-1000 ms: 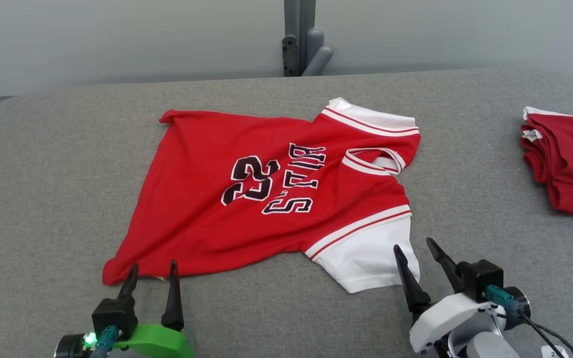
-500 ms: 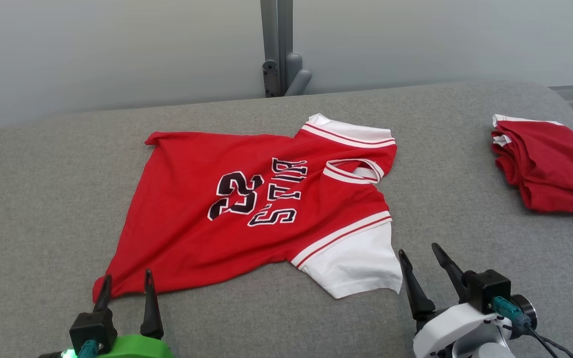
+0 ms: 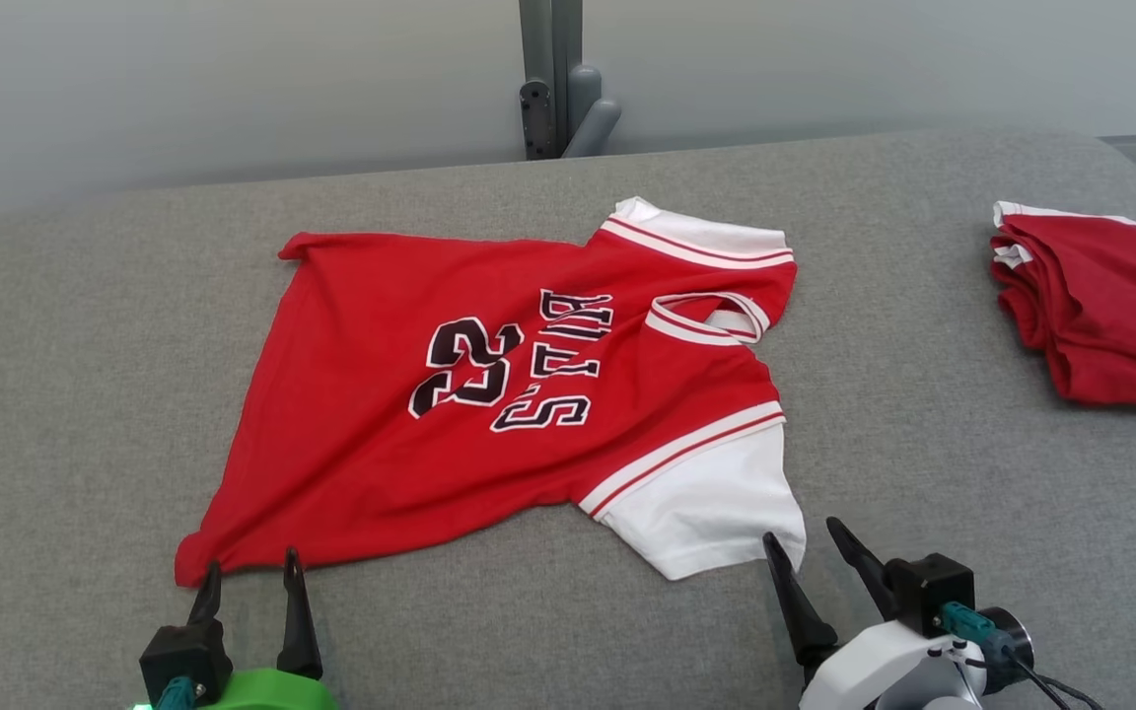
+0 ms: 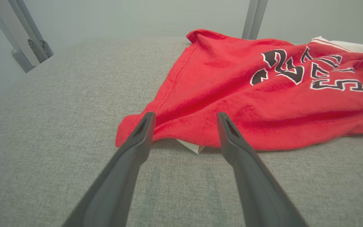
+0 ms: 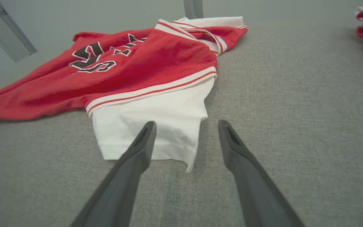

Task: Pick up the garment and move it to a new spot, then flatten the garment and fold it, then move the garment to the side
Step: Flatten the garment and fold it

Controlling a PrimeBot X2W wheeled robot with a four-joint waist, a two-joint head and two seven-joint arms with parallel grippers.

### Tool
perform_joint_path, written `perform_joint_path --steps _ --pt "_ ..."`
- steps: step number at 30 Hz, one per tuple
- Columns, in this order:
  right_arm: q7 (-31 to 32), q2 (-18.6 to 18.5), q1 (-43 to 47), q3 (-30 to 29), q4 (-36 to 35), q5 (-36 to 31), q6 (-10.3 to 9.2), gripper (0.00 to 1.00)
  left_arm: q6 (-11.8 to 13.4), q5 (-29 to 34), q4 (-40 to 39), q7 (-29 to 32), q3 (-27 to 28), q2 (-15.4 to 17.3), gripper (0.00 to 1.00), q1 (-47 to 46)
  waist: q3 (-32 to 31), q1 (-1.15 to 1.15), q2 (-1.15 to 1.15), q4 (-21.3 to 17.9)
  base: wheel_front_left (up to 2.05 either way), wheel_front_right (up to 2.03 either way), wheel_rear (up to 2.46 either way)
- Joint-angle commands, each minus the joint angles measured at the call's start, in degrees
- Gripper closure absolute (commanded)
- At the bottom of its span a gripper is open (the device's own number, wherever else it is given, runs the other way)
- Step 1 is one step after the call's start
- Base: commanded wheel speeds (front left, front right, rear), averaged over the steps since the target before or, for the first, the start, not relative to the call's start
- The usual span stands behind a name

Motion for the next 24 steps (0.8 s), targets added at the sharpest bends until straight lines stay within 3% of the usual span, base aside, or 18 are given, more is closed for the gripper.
perform_joint_path --steps 1,11,12,13,14,24 --pt "-0.17 -0.14 -1.05 0.16 0.64 0.47 -0.07 0.00 0.32 -0.24 0.34 -0.19 0.34 0.17 0.00 -1.28 1.28 0.00 0.54 0.33 0.00 0.00 0.00" --pt "-0.17 -0.12 -3.67 1.45 4.64 3.70 -0.07 0.00 0.23 -0.54 1.96 -0.18 0.85 0.17 0.00 -2.66 3.35 0.00 0.54 1.37 0.00 0.00 0.00" --pt "-0.17 -0.14 -3.96 1.86 4.41 4.11 -0.07 0.35 -0.04 -0.24 2.03 -0.18 1.11 0.17 0.00 -2.89 3.56 0.00 0.54 1.48 0.00 0.00 0.00" --pt "-0.17 -0.12 -4.12 2.20 4.28 4.37 -0.07 0.87 0.04 0.51 2.02 -0.19 1.07 0.16 0.00 -3.02 3.67 0.00 0.54 1.50 0.00 0.00 0.00" --pt "-0.17 -0.12 -4.32 2.39 3.97 4.74 -0.07 1.00 0.08 0.40 1.95 -0.18 1.21 0.16 0.00 -3.17 3.85 0.00 0.54 1.51 0.00 0.00 0.00" --pt "-0.17 -1.64 -2.81 -1.14 -0.74 5.70 -0.07 1.00 -0.08 -0.31 2.78 -0.18 5.61 0.19 0.00 -5.24 6.02 0.00 0.54 -0.02 0.00 0.00 0.00"
